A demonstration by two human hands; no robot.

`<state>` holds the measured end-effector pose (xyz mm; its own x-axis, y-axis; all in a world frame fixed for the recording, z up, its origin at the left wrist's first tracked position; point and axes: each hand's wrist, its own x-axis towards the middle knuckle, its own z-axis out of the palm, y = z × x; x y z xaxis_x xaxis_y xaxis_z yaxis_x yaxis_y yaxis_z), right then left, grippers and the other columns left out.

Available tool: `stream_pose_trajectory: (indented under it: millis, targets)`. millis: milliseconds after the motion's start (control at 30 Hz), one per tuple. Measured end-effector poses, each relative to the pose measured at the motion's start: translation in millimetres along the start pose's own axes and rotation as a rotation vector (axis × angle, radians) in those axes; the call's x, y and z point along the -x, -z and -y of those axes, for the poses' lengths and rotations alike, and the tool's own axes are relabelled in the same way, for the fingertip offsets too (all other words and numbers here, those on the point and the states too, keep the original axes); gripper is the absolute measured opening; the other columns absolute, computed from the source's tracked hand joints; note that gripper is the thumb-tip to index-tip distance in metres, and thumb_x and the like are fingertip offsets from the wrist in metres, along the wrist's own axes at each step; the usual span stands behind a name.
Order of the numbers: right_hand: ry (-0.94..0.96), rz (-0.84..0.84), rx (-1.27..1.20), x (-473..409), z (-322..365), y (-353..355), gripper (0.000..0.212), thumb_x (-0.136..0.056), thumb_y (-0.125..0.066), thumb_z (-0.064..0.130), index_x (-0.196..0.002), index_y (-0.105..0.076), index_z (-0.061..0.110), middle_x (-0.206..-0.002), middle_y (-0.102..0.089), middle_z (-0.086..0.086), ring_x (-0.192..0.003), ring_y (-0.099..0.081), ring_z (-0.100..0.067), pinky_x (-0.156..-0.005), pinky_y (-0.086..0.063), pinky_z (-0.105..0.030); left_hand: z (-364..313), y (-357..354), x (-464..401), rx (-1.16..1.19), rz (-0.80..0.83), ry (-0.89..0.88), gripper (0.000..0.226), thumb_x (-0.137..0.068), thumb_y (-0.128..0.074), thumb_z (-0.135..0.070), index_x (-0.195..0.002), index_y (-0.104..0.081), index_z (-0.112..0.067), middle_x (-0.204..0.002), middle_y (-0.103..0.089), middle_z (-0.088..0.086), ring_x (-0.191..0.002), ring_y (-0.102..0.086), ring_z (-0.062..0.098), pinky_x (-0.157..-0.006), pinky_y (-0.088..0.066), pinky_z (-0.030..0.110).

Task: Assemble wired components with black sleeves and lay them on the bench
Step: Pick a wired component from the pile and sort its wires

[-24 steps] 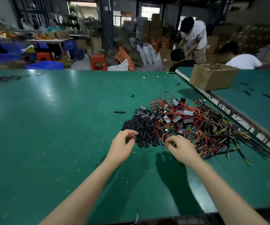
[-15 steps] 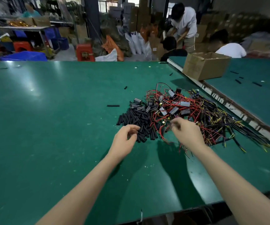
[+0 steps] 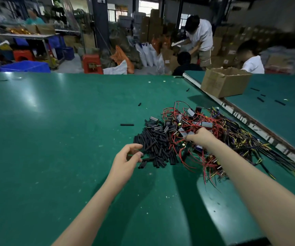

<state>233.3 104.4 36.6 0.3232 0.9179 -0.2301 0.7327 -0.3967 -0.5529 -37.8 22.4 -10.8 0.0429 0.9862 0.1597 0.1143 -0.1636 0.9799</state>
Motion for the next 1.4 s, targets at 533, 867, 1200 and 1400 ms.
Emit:
stream_pose_trajectory:
  millis: [533, 867, 1200, 1400]
  targets:
    - [0.399, -0.424, -1.076, 22.9, 2.5, 66.3, 0.027, -0.088, -0.065, 0.022, -0.112, -0.053, 0.019, -0.103, -0.063, -0.001, -0.080, -0.061, -0.012, -0.068, -0.049, -0.026, -18.3, -12.7, -2.4, -0.035, 0.031, 0.081, 0.017, -0.094, -0.054, -0.010, -0.103, -0.059, -0.024, -0.093, -0.066, 0.006, -0.067, -0.063, 0.001, -0.060, -0.043, 0.008]
    - [0.604, 0.096, -0.931, 44.6, 35.2, 102.1, 0.029, -0.082, -0.069, 0.029, -0.107, -0.056, 0.020, -0.105, -0.064, -0.006, -0.072, -0.064, -0.009, -0.066, -0.048, -0.024, -69.4, -93.4, -37.6, 0.132, 0.036, 0.106, 0.013, -0.097, -0.050, -0.023, -0.101, -0.059, -0.032, -0.098, -0.070, -0.005, -0.079, -0.066, 0.000, -0.072, -0.048, 0.017]
    - [0.685, 0.161, -0.486, 16.6, 12.4, 72.3, 0.017, -0.096, -0.056, 0.028, -0.111, -0.057, 0.035, -0.107, -0.064, 0.008, -0.080, -0.064, 0.003, -0.066, -0.046, -0.007, -99.5, -106.4, -81.0, 0.336, -0.065, 0.226, 0.007, -0.091, -0.061, -0.024, -0.093, -0.054, -0.022, -0.073, -0.068, -0.005, -0.054, -0.059, 0.001, -0.043, -0.029, 0.016]
    - [0.558, 0.287, 0.103, -1.4, -36.5, 27.8, 0.049, -0.086, -0.059, 0.055, -0.120, -0.060, 0.019, -0.111, -0.062, 0.002, -0.102, -0.057, -0.015, -0.089, -0.046, -0.033, -121.6, -89.0, -82.9, 0.634, 0.109, 0.120, 0.017, -0.080, -0.060, -0.030, -0.096, -0.057, -0.023, -0.072, -0.070, -0.007, -0.068, -0.067, 0.005, -0.053, -0.039, 0.018]
